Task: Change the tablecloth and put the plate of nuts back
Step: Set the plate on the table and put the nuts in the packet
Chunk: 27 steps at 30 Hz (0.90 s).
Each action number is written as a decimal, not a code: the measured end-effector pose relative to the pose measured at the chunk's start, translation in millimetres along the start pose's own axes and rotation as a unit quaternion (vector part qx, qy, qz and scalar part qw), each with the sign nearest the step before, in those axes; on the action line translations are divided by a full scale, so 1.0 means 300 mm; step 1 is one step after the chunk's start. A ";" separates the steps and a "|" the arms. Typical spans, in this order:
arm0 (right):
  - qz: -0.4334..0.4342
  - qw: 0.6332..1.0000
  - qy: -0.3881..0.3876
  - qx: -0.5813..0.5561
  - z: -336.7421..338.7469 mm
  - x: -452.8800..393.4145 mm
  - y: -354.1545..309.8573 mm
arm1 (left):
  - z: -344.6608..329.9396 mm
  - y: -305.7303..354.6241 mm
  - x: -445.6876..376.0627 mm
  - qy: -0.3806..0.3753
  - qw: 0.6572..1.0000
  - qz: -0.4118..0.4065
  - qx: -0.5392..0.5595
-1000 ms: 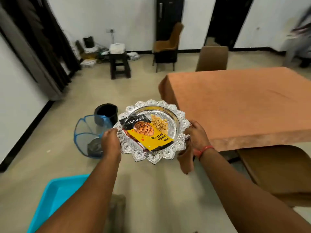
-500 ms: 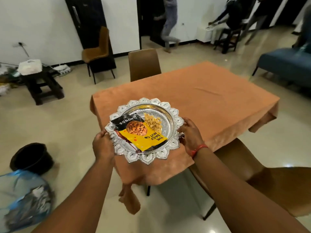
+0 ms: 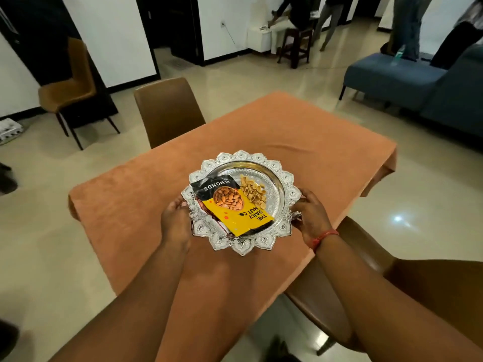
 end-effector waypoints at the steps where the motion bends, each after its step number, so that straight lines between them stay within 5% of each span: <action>1: -0.001 1.000 0.003 0.001 0.007 -0.038 -0.013 | -0.032 -0.010 -0.036 -0.011 1.000 0.007 -0.001; 14: -0.021 0.999 -0.023 0.025 -0.025 -0.759 -0.373 | -0.564 -0.063 -0.578 0.006 0.999 0.033 -0.017; 27: -0.046 0.991 -0.101 0.069 -0.090 -1.032 -0.459 | -0.673 -0.114 -0.773 0.026 0.999 0.038 -0.007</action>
Point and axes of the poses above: each hand's wrist, its own x-axis away from the middle knuckle, its own z-axis out of the back of the hand, y = z × x, the point moved 4 cm from there along -x, towards the middle knuckle, and after that the axes turned 11 degrees about -z, right-handed, at the moved point
